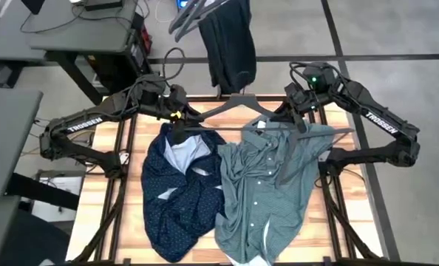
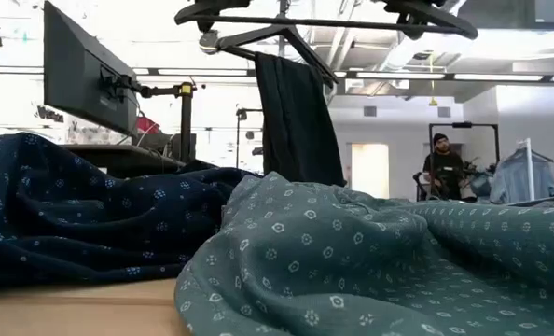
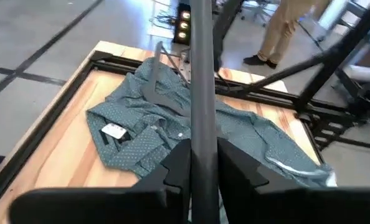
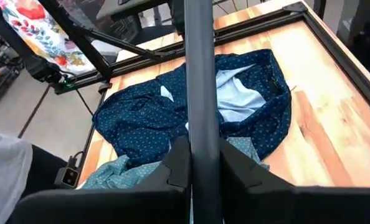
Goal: Hang clothes
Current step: Hang the blue polo shirt on the rack
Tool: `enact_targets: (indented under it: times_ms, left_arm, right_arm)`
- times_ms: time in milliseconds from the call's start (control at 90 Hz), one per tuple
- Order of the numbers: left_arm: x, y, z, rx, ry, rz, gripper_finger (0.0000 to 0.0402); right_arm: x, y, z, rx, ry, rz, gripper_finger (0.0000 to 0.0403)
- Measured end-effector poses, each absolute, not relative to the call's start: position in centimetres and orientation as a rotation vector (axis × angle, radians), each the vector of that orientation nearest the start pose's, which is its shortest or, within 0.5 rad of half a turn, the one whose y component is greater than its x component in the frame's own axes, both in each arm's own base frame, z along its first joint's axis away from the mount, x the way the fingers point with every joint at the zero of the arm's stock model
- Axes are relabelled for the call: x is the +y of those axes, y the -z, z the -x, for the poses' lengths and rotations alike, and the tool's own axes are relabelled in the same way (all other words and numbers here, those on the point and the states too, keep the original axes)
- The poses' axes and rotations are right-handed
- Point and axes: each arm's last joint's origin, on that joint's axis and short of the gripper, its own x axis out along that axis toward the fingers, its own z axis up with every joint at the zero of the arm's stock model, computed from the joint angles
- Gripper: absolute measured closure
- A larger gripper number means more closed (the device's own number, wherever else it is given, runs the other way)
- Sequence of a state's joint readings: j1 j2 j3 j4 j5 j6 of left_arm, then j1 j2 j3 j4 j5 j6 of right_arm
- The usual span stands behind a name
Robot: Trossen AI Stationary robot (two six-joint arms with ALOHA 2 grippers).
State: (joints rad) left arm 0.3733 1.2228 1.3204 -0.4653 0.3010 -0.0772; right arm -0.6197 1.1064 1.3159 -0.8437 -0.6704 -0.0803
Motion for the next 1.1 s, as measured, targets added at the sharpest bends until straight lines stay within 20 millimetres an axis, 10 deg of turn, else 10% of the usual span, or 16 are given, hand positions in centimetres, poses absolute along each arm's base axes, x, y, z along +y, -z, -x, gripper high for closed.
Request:
enact_targets:
  times_ms: [489, 1100]
  left_arm:
    - [14.0, -33.1, -18.0, 0.959, -0.798, 0.472, 0.028]
    - [18.9, -19.0, -17.3, 1.228, -0.749, 0.507, 0.0278]
  right_arm:
    - [-11.1, -38.7, -16.2, 0.599, 0.039, -0.371, 0.0373]
    - [-10.9, -38.4, -16.2, 0.624, 0.035, -0.406, 0.0373]
